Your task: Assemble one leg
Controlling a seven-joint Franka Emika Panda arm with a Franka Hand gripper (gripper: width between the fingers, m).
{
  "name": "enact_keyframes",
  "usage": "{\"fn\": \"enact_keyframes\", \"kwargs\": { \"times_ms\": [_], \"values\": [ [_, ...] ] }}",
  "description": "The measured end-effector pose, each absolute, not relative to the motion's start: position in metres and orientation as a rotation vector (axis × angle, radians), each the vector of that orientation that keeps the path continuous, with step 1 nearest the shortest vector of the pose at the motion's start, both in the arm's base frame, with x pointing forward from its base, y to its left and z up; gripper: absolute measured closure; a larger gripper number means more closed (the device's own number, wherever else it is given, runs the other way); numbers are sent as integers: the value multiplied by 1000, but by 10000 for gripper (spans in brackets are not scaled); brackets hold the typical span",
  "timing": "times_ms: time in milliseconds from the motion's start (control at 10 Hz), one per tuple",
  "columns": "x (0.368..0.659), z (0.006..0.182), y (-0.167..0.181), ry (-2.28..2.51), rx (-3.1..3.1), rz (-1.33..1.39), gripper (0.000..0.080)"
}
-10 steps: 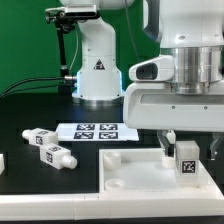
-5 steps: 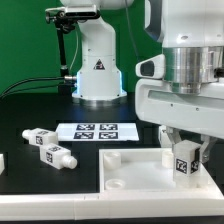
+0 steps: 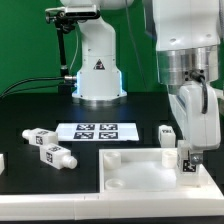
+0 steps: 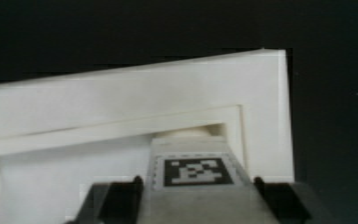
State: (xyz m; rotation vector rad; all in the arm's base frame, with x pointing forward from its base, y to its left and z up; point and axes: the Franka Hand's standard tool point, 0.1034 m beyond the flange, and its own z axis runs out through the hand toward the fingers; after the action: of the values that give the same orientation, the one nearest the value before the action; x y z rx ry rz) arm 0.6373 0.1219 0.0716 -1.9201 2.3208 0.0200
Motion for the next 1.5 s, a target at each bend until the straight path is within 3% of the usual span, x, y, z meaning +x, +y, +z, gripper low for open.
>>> {"fn": "enact_keyframes", "kwargs": {
  "times_ms": [200, 300, 400, 500, 1000, 1300, 1500],
  "values": [
    [638, 72, 121, 2282, -1964, 12, 512],
    [638, 72, 121, 2272, -1974, 10, 313],
    [643, 74, 120, 2012, -2221, -49, 313],
    [643, 75, 121, 1765, -2423, -74, 175],
    [636, 74, 123, 1395, -2657, -151, 151],
    [637, 74, 112, 620, -3008, -166, 151],
    [641, 75, 110, 457, -3035, -213, 151]
  ]
}}
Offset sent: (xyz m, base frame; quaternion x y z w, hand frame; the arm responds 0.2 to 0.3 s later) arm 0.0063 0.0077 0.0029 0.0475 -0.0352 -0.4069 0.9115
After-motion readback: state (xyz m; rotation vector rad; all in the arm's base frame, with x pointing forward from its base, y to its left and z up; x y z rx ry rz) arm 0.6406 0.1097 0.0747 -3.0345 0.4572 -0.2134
